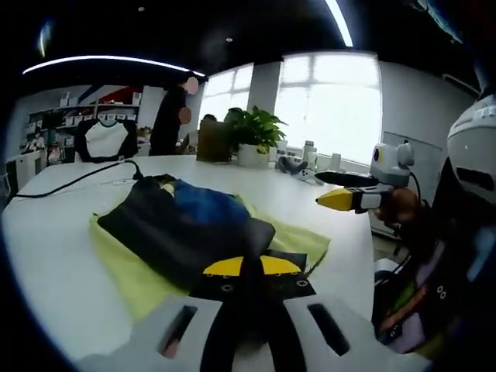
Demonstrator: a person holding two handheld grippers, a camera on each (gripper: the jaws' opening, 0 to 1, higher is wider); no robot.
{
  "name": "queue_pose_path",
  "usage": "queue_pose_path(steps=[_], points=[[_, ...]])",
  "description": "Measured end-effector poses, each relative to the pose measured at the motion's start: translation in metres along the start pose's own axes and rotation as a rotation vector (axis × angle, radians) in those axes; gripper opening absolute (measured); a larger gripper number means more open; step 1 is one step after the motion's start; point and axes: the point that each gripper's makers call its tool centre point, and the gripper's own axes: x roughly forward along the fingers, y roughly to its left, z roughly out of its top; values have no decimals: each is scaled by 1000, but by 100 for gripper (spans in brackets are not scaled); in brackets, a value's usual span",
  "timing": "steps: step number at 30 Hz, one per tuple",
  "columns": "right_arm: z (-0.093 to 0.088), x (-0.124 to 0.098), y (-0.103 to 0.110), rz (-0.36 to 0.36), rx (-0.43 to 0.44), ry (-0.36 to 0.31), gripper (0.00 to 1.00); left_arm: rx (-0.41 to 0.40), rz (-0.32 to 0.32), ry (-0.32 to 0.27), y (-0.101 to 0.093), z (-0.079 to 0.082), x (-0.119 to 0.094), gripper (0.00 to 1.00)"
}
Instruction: Fold the garment on the visible template until the final outline fits inside the template.
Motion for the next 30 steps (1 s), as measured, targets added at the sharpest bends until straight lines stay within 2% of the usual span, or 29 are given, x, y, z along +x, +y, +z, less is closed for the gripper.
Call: queue_pose_path(steps=[6,11,15,16,22,25,30], points=[[1,0,-1,0,-4,1,99,-30,8,-30,9,14,-4,5],[1,0,-2,1,-4,2,99,-110,-12,-104,12,34,-9,5],[2,1,-2,0,-5,1,99,-102,27,-119,23,44,-16,3],[2,1,-2,1,-4,2,99,-102,52,-141,29,48,-18,3],[2,0,-3,1,-4,-1,99,-91,124,-191,53,72,-32,2],[1,1,-4,-1,-5,2,99,-109,138,-199,62,81,-36,2],[-1,1,-4,-1,-3,6,99,-93,178,-204,74,94,-40,2]])
